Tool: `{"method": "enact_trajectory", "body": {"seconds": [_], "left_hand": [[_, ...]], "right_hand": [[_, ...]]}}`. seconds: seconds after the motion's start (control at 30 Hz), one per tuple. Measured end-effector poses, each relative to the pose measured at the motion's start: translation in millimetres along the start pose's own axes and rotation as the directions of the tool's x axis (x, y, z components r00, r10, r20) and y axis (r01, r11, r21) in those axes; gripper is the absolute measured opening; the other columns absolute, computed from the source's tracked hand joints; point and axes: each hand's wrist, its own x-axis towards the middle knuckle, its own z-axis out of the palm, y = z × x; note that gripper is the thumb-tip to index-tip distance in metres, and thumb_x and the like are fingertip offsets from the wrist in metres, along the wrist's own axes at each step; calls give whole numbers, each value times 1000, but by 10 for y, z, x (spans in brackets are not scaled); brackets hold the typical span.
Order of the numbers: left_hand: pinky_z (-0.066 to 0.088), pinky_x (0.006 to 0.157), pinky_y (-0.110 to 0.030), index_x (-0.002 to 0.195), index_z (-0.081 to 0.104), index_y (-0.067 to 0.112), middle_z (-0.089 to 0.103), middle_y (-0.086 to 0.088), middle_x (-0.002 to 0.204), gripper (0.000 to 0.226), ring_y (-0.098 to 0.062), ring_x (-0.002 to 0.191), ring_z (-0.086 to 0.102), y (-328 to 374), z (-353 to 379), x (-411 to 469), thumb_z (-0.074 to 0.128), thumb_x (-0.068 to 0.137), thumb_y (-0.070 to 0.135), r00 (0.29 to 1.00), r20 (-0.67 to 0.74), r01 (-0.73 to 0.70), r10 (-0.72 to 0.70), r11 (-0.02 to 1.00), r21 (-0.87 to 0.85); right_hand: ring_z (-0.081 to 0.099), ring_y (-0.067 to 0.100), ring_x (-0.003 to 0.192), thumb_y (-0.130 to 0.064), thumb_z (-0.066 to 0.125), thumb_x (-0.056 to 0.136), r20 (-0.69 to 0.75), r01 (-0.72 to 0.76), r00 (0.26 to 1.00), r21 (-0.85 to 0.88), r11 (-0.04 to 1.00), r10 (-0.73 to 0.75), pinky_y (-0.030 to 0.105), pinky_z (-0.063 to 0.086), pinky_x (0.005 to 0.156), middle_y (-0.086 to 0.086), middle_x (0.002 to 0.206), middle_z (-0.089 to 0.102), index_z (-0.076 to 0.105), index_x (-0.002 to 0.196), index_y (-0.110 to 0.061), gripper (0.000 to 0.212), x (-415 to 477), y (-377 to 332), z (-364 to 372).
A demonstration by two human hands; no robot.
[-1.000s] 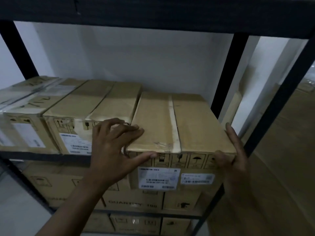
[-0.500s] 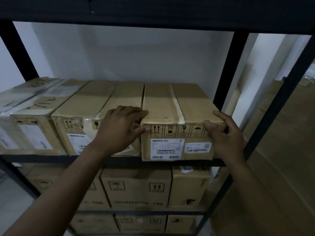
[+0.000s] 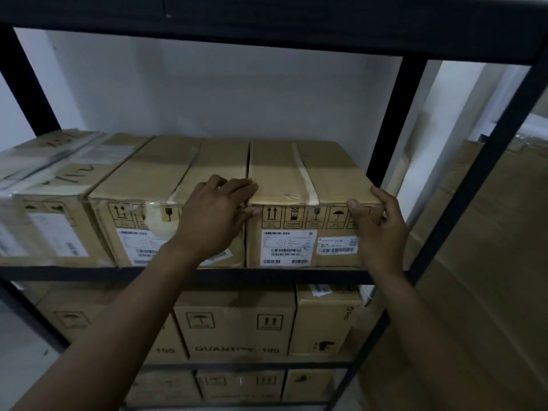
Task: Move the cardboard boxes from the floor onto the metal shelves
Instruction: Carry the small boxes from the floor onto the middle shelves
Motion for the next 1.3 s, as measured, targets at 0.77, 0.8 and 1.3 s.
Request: {"method": "enact_trajectory", "body": {"seconds": [0.77, 0.8, 1.3], "left_hand": [[58, 88, -38, 100, 75, 37, 74, 3, 101, 14, -18, 99, 69, 1089, -291, -1630, 71, 89, 28, 968, 241, 252, -74, 255, -934], [57, 89, -39, 100, 75, 39, 74, 2, 102, 13, -20, 100, 69, 1170, -334, -1762, 73, 88, 33, 960, 276, 280, -50, 200, -939], [55, 75, -24, 88, 79, 37, 76, 2, 88, 22, -14, 82, 71, 3456, -1403, -3549, 65, 85, 20, 692, 262, 466, 672, -140, -874]], "right_hand": [[71, 18, 94, -45, 73, 78, 198, -285, 941, 29, 958, 274, 39, 58, 83, -4, 97, 75, 71, 108, -38, 31, -2063, -464, -890], [72, 14, 91, -39, 74, 81, 176, -290, 943, 29, 956, 281, 32, 58, 78, -5, 95, 75, 72, 106, -37, 25, -2237, -516, -990], [70, 19, 78, -25, 75, 89, -584, -530, 733, -171, 831, 347, 22, 54, 62, -10, 83, 74, 71, 95, -41, 18, -5876, -2008, -2857]]}}
